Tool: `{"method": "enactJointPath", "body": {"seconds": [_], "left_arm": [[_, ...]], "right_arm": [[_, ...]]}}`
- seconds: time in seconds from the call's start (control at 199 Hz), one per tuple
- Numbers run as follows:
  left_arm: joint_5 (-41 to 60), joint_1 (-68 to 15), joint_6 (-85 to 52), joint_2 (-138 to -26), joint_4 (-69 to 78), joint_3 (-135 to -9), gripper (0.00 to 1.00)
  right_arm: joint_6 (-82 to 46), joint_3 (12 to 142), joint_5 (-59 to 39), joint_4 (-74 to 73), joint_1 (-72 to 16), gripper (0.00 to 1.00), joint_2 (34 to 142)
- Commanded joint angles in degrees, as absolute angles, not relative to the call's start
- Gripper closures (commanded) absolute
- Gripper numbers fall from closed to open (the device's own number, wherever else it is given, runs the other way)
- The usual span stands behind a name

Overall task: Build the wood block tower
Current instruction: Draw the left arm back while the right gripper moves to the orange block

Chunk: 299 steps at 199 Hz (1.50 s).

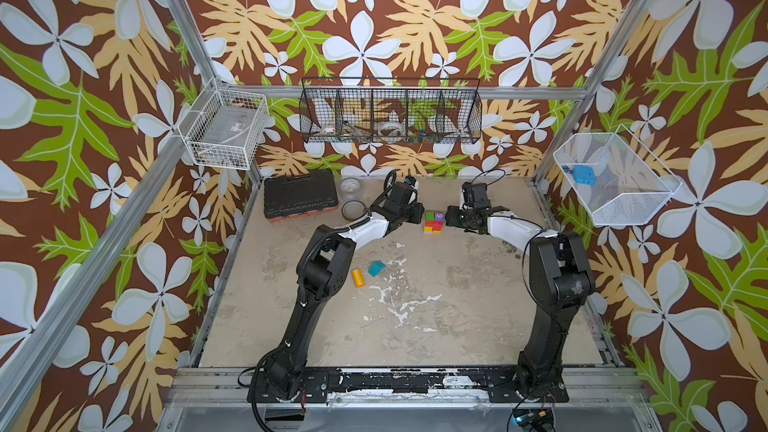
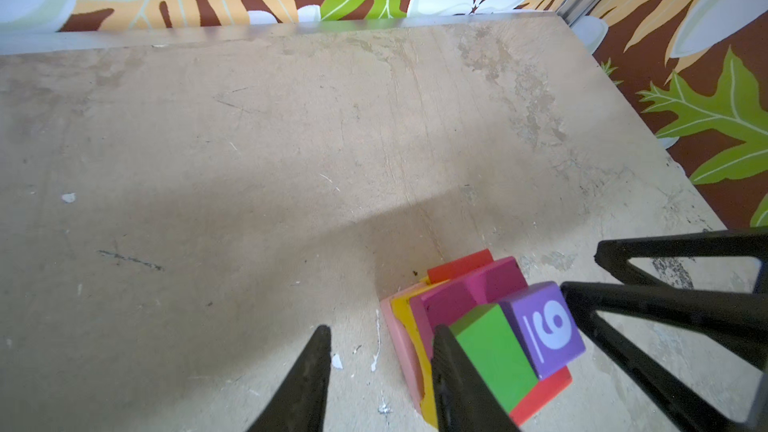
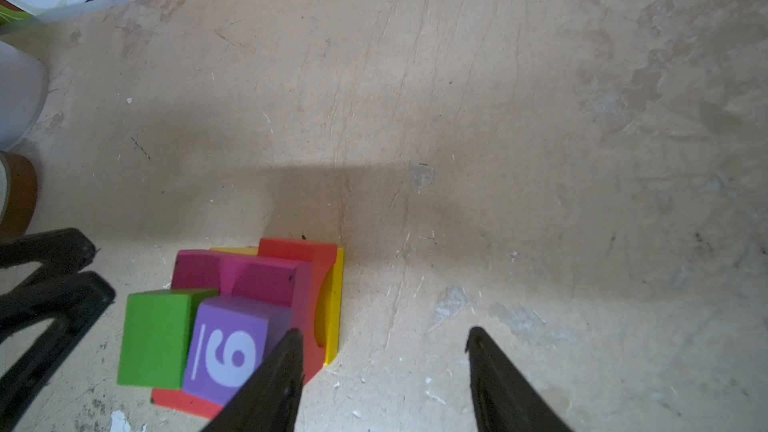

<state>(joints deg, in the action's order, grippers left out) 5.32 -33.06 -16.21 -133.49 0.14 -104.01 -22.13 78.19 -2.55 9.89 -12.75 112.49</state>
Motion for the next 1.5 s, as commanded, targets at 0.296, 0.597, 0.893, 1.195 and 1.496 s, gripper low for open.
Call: {"method": "enactJointPath", "body": {"seconds": [0.296,0.597,0.893,1.195,1.496], "left_arm": [[8.43,-33.04,-17.14,-136.7,-2.36,-108.67,0.59],[7.14,-32.99,-17.05,-136.53,-2.79,-109.01,0.59],[1.47,-31.4,-16.35,-114.56,6.67,-86.86,0.58],[-4.3,-21.34,-21.55,-70.35,20.41,-37.82,0.51],[-8.57,-9.1,-23.9,-50.71,22.57,-15.76,0.39]], "right_arm": [[-21.97,79.91,-3.19,10.75,-12.82,0.38,114.04],[-22.22,80.01,-1.96,11.34,-12.83,0.39,113.98],[-24.22,71.41,1.25,9.8,-12.91,0.33,100.8],[-26.01,64.21,4.51,11.07,-22.99,0.21,84.93],[-30.4,69.88,10.2,10.42,-47.7,0.17,91.0]]}}
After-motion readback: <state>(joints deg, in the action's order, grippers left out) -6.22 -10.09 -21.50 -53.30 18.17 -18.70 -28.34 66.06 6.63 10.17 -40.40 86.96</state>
